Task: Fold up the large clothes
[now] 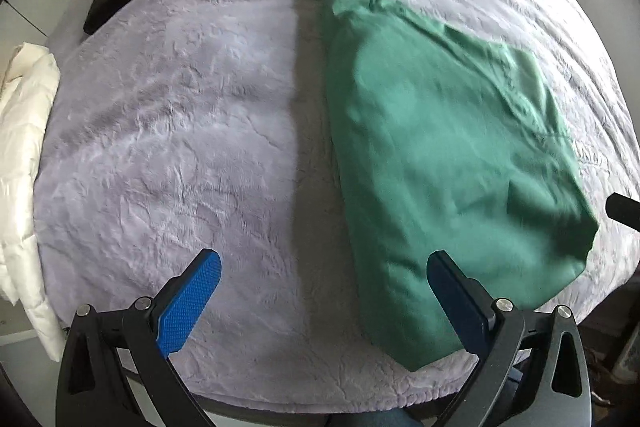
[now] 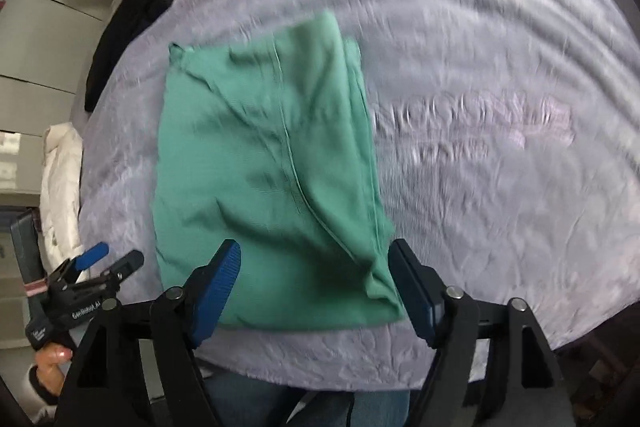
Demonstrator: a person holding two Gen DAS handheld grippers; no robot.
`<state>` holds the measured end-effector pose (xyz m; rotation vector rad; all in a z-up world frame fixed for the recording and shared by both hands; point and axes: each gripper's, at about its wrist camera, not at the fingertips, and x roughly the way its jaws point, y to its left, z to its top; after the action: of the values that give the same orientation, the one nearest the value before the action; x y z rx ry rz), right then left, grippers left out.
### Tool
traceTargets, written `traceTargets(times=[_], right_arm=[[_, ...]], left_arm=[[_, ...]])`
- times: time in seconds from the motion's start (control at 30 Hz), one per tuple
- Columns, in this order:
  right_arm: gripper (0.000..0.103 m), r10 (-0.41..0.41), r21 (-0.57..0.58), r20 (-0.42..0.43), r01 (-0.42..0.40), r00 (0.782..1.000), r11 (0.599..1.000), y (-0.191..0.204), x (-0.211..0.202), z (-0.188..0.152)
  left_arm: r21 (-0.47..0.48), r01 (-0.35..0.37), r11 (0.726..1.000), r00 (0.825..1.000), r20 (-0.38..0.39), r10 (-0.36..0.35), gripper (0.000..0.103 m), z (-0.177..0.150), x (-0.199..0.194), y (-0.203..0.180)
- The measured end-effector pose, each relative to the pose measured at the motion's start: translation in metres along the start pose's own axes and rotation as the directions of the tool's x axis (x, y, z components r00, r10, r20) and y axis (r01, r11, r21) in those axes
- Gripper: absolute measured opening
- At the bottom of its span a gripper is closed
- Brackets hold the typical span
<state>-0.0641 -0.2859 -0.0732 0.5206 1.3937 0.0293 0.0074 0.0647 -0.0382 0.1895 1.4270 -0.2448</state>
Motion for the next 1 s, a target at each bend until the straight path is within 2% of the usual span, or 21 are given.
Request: traceTargets(times=[0.03, 0.13, 0.2, 0.33, 0.57, 0.77, 1.0], right_arm=[[0.079, -0.012, -0.006, 0.002, 0.012, 1.0, 1.0, 0.003, -0.001, 0.002], [0.088, -0.061, -0.013, 0.01, 0.061, 0.998, 0.998, 0.01, -0.004, 0.011], [0.103, -0.114, -0.035, 0.04, 0.115, 0.993, 0.993, 0.016, -0.007, 0.017], [0.103, -0.151, -0.051, 0.043, 0.153, 0.988, 0.987, 0.025, -0.006, 0.017], [0.103, -0.173, -0.061, 0.041, 0.175, 0.984, 0.983, 0.035, -0.011, 0.017], [0.103, -0.245, -0.092, 0.065, 0.25, 0.967, 0.964, 0.044, -0.019, 0.02], [0.103, -0.262, -0.106, 0.08, 0.27, 0.962, 0.957, 0.047, -0.023, 0.023]], left_arm=[[-0.001, -0.004, 1.0, 1.0, 0.0, 0.004, 0.103, 0.001, -0.001, -0.005], [-0.004, -0.002, 1.0, 1.0, 0.005, 0.002, 0.103, 0.005, -0.004, -0.007], [-0.01, -0.003, 1.0, 1.0, 0.006, 0.003, 0.103, 0.006, -0.006, -0.01], [-0.016, -0.003, 1.0, 1.0, 0.018, 0.004, 0.103, 0.009, -0.011, -0.012], [-0.042, -0.003, 0.999, 0.996, 0.088, 0.006, 0.103, 0.021, -0.034, -0.013], [-0.033, -0.014, 0.999, 0.995, 0.096, 0.017, 0.103, 0.025, -0.04, -0.021], [0.008, -0.035, 0.999, 0.995, 0.09, 0.035, 0.103, 0.024, -0.04, -0.032]])
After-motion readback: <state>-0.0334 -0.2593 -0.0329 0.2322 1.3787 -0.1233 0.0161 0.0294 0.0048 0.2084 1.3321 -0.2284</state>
